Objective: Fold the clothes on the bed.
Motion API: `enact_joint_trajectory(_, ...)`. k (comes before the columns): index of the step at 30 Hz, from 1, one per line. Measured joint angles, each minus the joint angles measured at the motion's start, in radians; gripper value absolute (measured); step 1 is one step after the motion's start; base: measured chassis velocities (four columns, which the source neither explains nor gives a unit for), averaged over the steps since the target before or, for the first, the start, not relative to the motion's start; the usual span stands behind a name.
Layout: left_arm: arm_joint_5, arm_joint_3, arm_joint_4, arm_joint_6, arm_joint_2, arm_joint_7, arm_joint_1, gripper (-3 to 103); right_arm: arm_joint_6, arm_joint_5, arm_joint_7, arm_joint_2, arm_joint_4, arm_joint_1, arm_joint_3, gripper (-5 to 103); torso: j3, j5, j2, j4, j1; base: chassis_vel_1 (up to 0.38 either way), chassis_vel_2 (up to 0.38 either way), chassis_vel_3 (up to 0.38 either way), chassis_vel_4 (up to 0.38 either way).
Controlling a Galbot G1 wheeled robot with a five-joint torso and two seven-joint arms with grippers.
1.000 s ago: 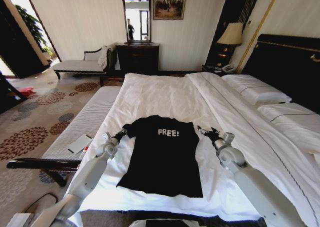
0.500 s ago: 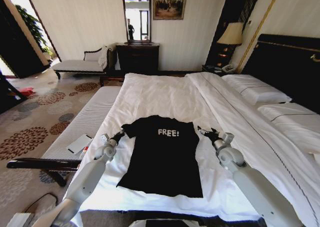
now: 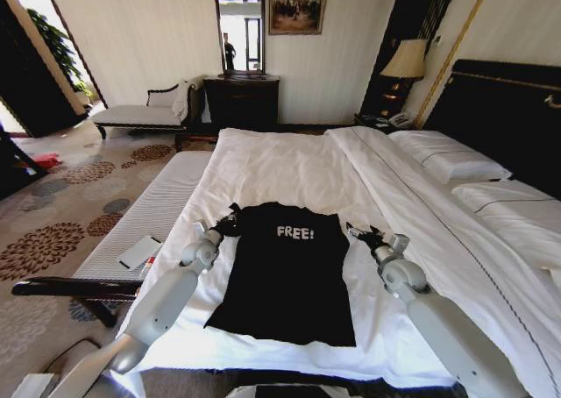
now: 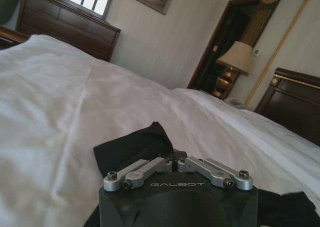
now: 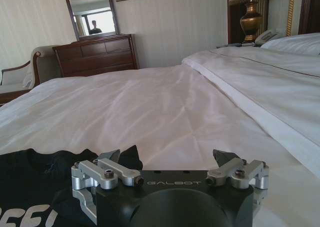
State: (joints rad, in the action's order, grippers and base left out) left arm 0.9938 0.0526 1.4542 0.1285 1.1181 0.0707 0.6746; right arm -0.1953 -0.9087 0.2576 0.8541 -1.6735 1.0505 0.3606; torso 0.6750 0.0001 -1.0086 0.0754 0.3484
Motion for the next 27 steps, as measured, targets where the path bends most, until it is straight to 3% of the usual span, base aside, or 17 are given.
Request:
enact_joint_trajectory(9, -0.052, 0.103, -0.063, 0.002, 0.049, 0.003, -0.032, 0, 0.001, -0.004, -0.009, -0.008, 0.004, -0.002, 0.007, 100, 0.000, 0.0000, 0.000, -0.0002, 0.000, 0.000, 0.000, 0.000, 0.000)
enact_joint_trajectory(19, -0.066, 0.142, -0.116, 0.005, 0.106, 0.021, -0.051, -3, 0.002, -0.002, -0.011, -0.006, 0.000, 0.010, 0.016, 100, 0.000, -0.0001, 0.000, 0.0001, 0.000, 0.000, 0.000, 0.000, 0.000)
enact_joint_trajectory(23, -0.065, 0.129, -0.074, 0.025, 0.082, 0.042, -0.025, 13, 0.003, 0.000, -0.012, 0.000, -0.001, 0.011, 0.016, 100, 0.000, -0.0001, 0.000, -0.0002, 0.000, 0.000, 0.000, 0.000, 0.000)
enact_joint_trajectory(26, -0.064, 0.111, -0.051, 0.029, 0.070, 0.049, -0.013, 19, 0.003, 0.001, -0.012, 0.003, -0.001, 0.011, 0.014, 100, 0.000, -0.0002, 0.000, -0.0003, 0.000, 0.000, 0.000, 0.000, 0.000)
enact_joint_trajectory(27, -0.063, 0.093, -0.021, 0.033, 0.057, 0.056, 0.001, 29, 0.003, 0.001, -0.013, 0.005, 0.001, 0.008, 0.009, 100, 0.000, -0.0001, 0.000, -0.0003, 0.000, 0.000, 0.000, 0.000, 0.000)
